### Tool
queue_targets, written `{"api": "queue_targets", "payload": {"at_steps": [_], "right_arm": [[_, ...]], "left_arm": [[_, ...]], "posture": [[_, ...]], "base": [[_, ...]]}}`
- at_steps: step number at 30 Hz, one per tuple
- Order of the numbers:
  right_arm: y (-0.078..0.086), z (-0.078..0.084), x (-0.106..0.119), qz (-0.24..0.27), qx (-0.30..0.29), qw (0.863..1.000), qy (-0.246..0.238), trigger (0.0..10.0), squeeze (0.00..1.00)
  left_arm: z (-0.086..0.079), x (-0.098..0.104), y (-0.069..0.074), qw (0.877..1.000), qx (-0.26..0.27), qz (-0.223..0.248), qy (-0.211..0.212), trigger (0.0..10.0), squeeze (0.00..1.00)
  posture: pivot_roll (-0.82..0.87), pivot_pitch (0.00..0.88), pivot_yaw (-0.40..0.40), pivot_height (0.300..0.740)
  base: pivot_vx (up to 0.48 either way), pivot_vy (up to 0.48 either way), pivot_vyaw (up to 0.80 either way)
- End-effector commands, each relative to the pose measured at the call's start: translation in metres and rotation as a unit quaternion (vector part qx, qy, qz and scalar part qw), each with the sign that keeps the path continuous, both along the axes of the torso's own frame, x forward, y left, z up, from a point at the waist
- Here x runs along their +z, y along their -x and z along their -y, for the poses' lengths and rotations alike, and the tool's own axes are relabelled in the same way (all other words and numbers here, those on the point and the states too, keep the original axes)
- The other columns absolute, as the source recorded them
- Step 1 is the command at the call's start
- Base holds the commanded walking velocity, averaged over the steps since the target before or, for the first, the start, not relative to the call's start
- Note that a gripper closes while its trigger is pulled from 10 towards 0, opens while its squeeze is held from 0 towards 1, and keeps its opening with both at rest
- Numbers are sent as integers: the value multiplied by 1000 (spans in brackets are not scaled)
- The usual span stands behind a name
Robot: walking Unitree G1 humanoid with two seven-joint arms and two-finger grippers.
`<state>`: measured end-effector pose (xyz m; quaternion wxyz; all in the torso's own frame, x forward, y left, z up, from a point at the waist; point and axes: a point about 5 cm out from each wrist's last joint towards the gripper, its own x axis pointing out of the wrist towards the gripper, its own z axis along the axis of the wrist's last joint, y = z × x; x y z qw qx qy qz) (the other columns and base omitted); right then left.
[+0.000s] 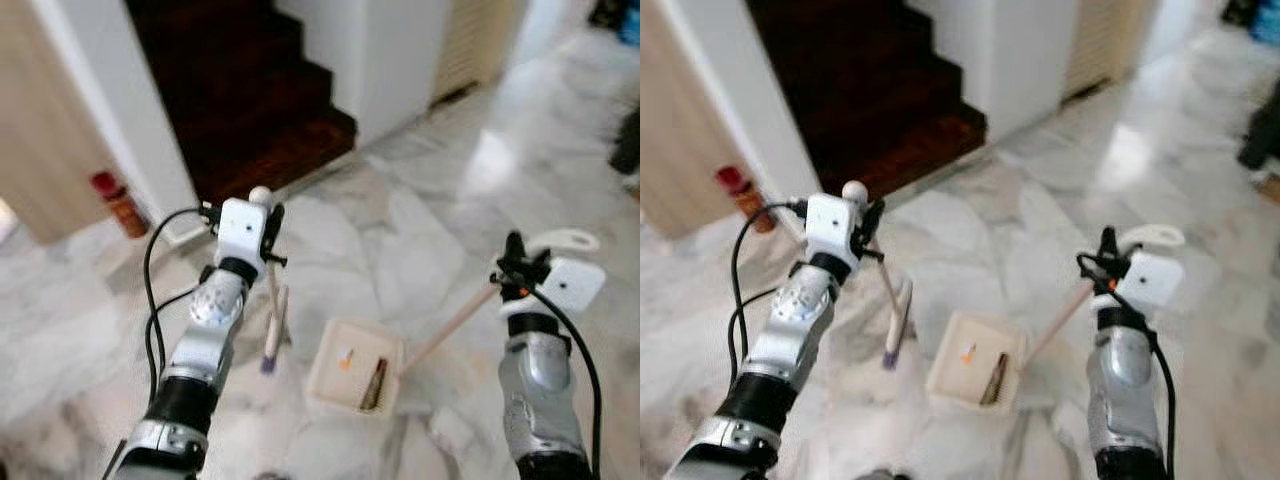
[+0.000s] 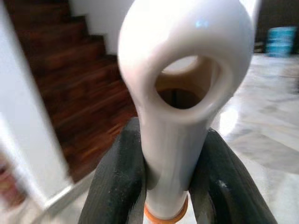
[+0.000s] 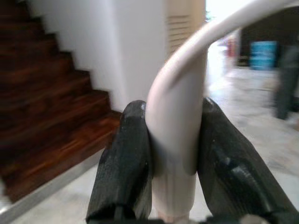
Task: Sweep floor
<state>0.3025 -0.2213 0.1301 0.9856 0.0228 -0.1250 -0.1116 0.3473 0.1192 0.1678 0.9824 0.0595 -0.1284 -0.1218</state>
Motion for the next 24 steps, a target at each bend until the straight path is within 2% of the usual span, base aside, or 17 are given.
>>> {"api": "queue_targets", "payload": {"at_steps": [1, 12, 24], "right_arm": [[-1, 0, 13, 31, -2, 999, -6, 10000, 0], [0, 0, 13, 26, 1, 1000, -9, 10000, 0], [1, 1, 14, 33, -2, 999, -20, 10000, 0]], "left_arm": [[1, 13, 0, 1000, 0, 30, -6, 10000, 0], [1, 11, 1, 1000, -2, 25, -5, 10000, 0], [3, 10, 4, 1000, -2, 21, -4, 10000, 0]], "posture": [[72, 98, -23, 740], [72, 123, -20, 740], [73, 138, -20, 740]], "base": [[0, 0, 800], [0, 0, 768], [0, 0, 0]]}}
